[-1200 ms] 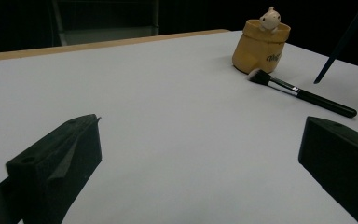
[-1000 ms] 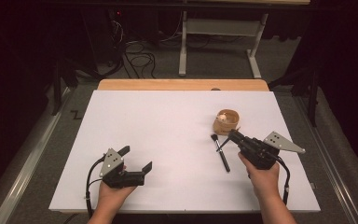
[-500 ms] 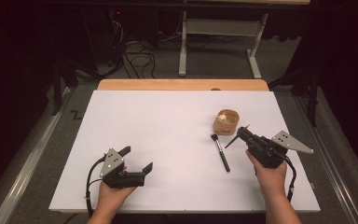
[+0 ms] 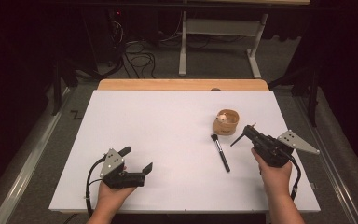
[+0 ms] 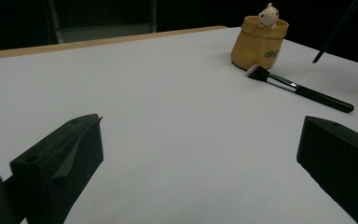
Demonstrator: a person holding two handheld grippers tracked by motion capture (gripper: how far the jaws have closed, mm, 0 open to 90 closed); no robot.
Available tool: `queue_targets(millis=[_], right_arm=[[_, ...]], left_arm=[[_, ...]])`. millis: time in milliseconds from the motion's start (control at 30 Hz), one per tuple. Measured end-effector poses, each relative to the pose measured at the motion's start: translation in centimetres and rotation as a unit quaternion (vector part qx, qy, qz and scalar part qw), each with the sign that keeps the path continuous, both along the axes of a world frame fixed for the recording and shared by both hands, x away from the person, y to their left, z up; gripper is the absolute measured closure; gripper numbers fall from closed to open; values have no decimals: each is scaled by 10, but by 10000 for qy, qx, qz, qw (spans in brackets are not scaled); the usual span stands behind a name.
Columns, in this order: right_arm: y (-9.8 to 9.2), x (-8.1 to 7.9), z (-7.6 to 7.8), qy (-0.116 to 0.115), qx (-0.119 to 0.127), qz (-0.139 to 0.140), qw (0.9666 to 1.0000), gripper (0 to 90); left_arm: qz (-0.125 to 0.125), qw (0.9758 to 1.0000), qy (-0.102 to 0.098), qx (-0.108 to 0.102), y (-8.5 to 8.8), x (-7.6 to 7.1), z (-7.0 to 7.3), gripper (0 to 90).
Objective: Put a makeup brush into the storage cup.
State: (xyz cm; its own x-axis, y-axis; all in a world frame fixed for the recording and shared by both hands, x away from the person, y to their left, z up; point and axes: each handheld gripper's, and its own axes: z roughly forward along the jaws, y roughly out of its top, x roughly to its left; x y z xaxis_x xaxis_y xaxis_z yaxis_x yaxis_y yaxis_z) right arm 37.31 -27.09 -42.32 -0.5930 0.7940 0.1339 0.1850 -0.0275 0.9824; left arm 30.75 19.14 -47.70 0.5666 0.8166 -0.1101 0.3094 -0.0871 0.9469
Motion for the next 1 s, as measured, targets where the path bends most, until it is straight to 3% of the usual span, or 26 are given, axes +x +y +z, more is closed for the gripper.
queue_targets(millis=[267, 700, 1000], right_arm=[[-6, 3, 4, -126, 115, -157, 9997, 850], [-1, 13, 10, -212, 72, -232, 9995, 850], [3, 19, 24, -302, 27, -308, 9991, 851]], left_arm=[[-40, 10000, 32, 45, 0, 0, -1, 12], [-32, 10000, 48, -8, 2, 1, -1, 14], [4, 10000, 34, -44, 3, 0, 0, 15]])
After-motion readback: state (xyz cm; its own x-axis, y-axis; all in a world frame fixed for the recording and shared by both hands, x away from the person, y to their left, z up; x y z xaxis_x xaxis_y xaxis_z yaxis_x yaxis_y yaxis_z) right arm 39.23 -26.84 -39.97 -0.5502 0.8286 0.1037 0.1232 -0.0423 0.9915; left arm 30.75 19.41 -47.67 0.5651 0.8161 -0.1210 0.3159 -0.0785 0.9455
